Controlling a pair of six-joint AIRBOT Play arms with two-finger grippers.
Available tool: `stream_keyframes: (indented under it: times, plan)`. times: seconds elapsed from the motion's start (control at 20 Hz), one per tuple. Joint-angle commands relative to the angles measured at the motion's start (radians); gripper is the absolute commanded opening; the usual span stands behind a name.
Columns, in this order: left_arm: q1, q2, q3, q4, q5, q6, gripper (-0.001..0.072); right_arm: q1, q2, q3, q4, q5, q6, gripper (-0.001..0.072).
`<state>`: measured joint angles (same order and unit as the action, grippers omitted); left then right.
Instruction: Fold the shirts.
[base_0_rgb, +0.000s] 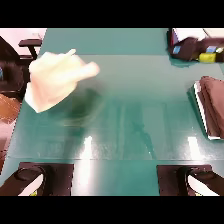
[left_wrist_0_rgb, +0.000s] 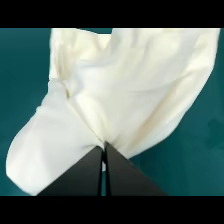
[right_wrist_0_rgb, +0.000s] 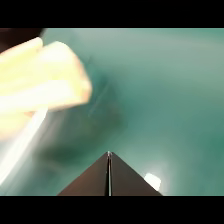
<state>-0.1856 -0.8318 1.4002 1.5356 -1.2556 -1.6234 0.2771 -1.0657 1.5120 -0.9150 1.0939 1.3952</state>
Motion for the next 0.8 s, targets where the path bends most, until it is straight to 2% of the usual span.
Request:
stream_keyframes:
  times: [0.0,0.2,0.4,0.55,0.65,0.7,0.75]
  plan:
    - [-0.194,-0.016,0.147,-0.054,0.116,0.000,0.0022,-0.050,-0.021,0.140,-0.002,0.008,0.000,0.0021]
    - [-0.405,-0.143,0.174,-0.056,0.205,-0.001,0.0022,-0.152,-0.077,0.290,-0.002,0.100,0.000,0.0021]
    - [-0.601,-0.380,0.174,-0.098,0.274,0.005,0.0025,-0.227,-0.106,0.356,-0.001,0.158,0.000,0.0021]
    - [-0.674,-0.534,0.174,-0.193,0.412,0.071,0.0045,-0.241,-0.106,0.356,-0.002,0.182,0.000,0.0021]
    - [-0.662,-0.577,0.196,-0.203,0.423,0.095,0.0508,-0.241,-0.106,0.356,-0.002,0.195,0.000,0.0021]
    - [-0.633,-0.576,0.210,-0.188,0.402,0.097,0.0552,-0.241,-0.106,0.356,-0.002,0.200,0.000,0.0021]
    - [-0.587,-0.570,0.227,-0.166,0.357,0.098,0.0552,-0.241,-0.106,0.356,-0.002,0.201,0.000,0.0021]
